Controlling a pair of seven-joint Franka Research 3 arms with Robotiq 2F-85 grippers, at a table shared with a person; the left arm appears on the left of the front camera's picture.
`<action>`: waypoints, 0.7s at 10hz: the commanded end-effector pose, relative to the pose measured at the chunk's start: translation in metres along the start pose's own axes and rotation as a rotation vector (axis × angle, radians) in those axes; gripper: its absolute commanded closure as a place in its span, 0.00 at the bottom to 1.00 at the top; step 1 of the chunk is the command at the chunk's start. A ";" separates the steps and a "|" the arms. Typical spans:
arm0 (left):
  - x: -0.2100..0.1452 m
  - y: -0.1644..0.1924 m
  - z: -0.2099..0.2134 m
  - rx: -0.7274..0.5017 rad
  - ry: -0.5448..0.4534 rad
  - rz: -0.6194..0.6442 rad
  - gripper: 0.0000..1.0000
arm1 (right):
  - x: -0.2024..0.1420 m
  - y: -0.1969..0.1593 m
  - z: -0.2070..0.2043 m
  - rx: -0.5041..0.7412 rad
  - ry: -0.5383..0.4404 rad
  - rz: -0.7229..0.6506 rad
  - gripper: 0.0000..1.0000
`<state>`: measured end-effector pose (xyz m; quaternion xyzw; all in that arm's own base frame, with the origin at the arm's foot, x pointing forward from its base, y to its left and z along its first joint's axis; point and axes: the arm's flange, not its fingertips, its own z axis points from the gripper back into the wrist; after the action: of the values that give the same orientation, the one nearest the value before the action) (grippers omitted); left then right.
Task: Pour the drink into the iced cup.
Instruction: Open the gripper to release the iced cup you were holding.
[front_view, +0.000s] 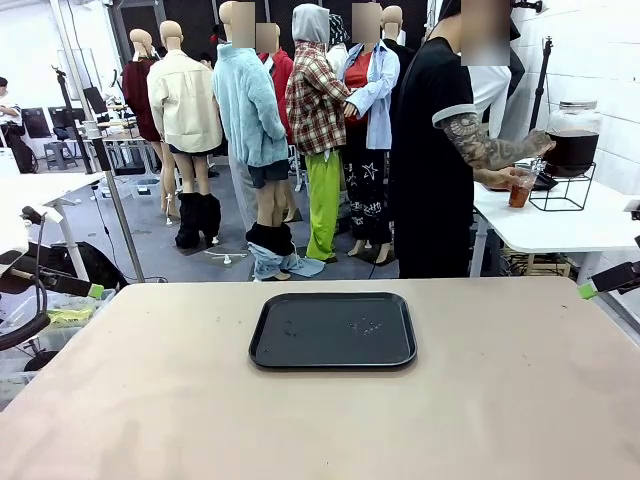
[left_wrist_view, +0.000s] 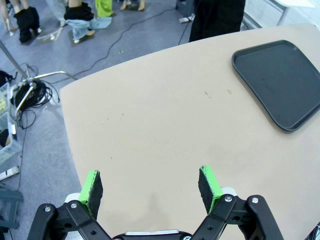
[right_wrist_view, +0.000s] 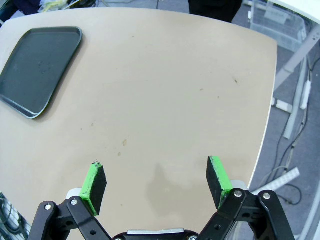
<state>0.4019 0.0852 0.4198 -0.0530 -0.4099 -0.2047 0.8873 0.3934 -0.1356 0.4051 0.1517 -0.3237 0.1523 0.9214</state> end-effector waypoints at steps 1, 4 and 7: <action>-0.002 0.000 -0.001 0.013 -0.010 0.002 0.00 | 0.000 -0.002 0.000 0.000 0.005 0.021 0.00; -0.002 0.000 -0.001 0.013 -0.010 0.002 0.00 | 0.000 -0.002 0.000 0.000 0.005 0.021 0.00; -0.002 0.000 -0.001 0.013 -0.010 0.002 0.00 | 0.000 -0.002 0.000 0.000 0.005 0.021 0.00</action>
<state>0.4019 0.0852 0.4198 -0.0530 -0.4099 -0.2047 0.8873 0.3934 -0.1356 0.4051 0.1517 -0.3237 0.1523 0.9214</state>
